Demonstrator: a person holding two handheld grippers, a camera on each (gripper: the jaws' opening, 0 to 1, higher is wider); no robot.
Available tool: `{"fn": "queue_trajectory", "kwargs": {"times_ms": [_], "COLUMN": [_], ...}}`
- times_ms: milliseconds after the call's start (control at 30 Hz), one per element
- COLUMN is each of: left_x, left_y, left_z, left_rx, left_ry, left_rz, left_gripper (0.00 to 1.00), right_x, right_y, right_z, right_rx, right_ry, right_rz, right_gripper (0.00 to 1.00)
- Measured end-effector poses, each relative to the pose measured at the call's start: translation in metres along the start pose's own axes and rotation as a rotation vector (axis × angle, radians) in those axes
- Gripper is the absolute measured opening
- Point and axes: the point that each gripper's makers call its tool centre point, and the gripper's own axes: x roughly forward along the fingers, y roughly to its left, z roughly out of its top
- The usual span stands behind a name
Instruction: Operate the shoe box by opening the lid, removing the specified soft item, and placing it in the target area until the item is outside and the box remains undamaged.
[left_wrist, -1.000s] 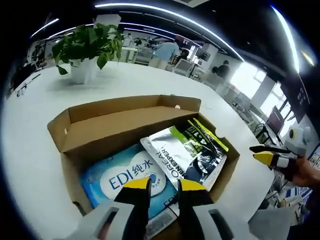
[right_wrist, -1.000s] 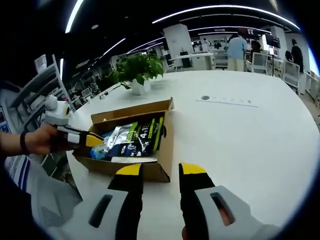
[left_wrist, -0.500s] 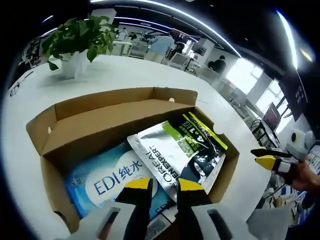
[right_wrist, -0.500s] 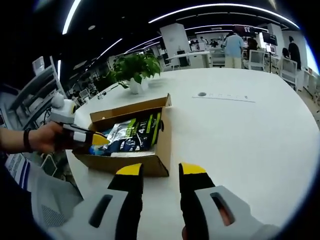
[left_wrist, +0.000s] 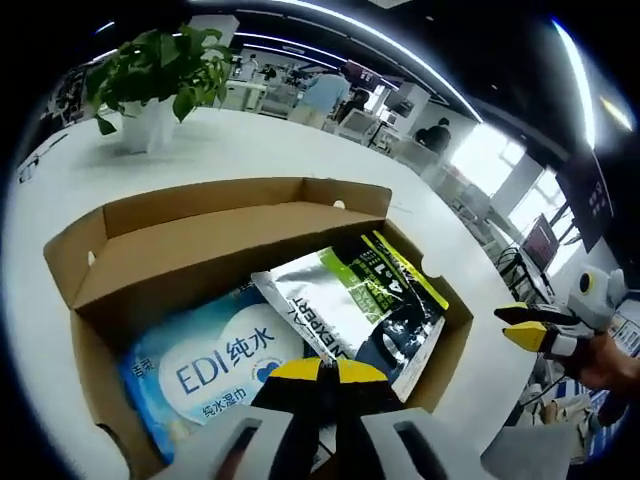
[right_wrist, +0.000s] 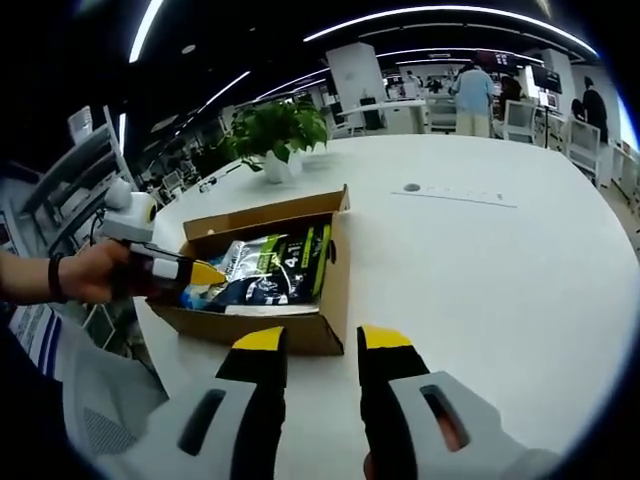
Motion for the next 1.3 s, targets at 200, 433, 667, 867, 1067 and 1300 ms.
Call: {"fn": "queue_trajectory", "kwargs": {"times_ms": [200,433,667,867,1067,1300], "left_x": [-0.005,-0.013,-0.021,-0.025,-0.026,-0.026], "left_y": [0.009,0.02,0.03,0.038,0.04,0.04], "left_z": [0.001,-0.001,-0.004,-0.006,-0.008,-0.008], "left_rx": [-0.001,-0.013,-0.013,-0.023,-0.035,-0.041], "left_ry": [-0.003,-0.004,-0.002,0.0,-0.001,-0.004], "left_rz": [0.013,0.027,0.038,0.042,0.038,0.03], "left_gripper": [0.01,0.01,0.01,0.01,0.01,0.01], "right_x": [0.008,0.026,0.05,0.07,0.087,0.099], "right_y": [0.009,0.029,0.05,0.054,0.054,0.052], "right_z": [0.007,0.012,0.017,0.018,0.013,0.005], "right_rx": [-0.015,-0.038,-0.025,-0.003,0.013,0.065], "right_ry": [0.0,0.013,0.027,0.052,0.097,0.135], "right_rz": [0.022,0.068,0.109,0.11,0.104,0.099], "right_gripper": [0.25,0.25,0.25,0.25,0.25,0.23]}}
